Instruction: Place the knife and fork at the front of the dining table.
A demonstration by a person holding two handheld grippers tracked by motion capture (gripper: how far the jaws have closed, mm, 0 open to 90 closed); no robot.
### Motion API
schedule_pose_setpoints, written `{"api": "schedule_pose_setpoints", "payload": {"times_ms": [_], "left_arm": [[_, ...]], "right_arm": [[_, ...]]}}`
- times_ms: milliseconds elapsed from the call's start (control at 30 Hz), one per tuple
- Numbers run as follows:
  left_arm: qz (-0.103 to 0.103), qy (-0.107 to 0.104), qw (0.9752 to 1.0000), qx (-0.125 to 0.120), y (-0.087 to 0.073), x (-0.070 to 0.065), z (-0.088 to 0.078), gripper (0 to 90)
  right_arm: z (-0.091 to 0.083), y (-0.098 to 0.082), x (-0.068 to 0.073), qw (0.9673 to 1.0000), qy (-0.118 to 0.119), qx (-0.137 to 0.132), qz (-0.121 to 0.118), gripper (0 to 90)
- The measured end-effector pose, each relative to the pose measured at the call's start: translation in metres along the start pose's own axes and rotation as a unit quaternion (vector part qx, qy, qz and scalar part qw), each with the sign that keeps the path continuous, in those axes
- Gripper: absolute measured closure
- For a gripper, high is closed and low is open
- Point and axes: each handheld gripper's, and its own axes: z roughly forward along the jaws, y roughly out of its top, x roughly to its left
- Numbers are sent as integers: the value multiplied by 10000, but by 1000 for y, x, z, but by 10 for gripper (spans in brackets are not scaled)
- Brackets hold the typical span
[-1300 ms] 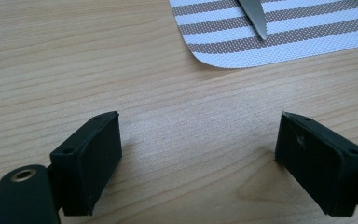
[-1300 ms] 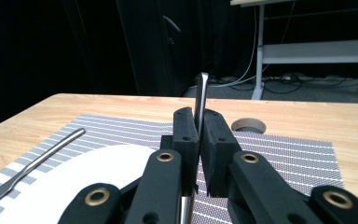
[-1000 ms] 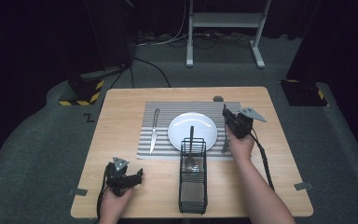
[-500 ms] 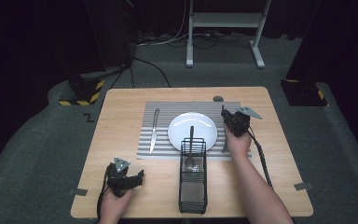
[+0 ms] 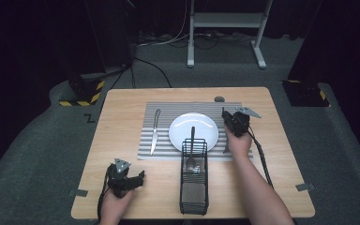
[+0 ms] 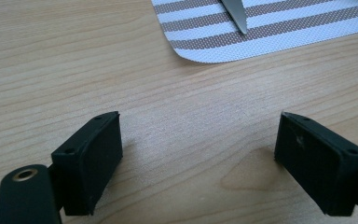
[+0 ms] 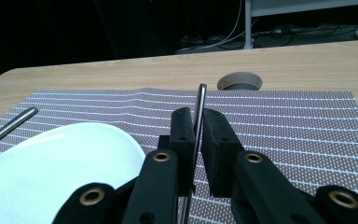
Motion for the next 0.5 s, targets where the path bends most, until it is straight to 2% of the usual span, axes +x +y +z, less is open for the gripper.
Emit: {"api": "schedule_pose_setpoints", "payload": {"times_ms": [133,200,267,500], "left_arm": [[1,-1,10000,1,0,0,0,149],[0,-7,10000,0,0,0,0,148],[5,-11,10000,0,0,0,0,148],[28,-35,10000,2,0,0,0,146]], "right_arm": [[0,0,-2,10000,-37,40,36,816],[-1,1,-2,10000,-42,26,49,747],[-2,2,-2,10000,-34,16,80,744],[-16,5,5,9999,3,-69,-73,724]]}}
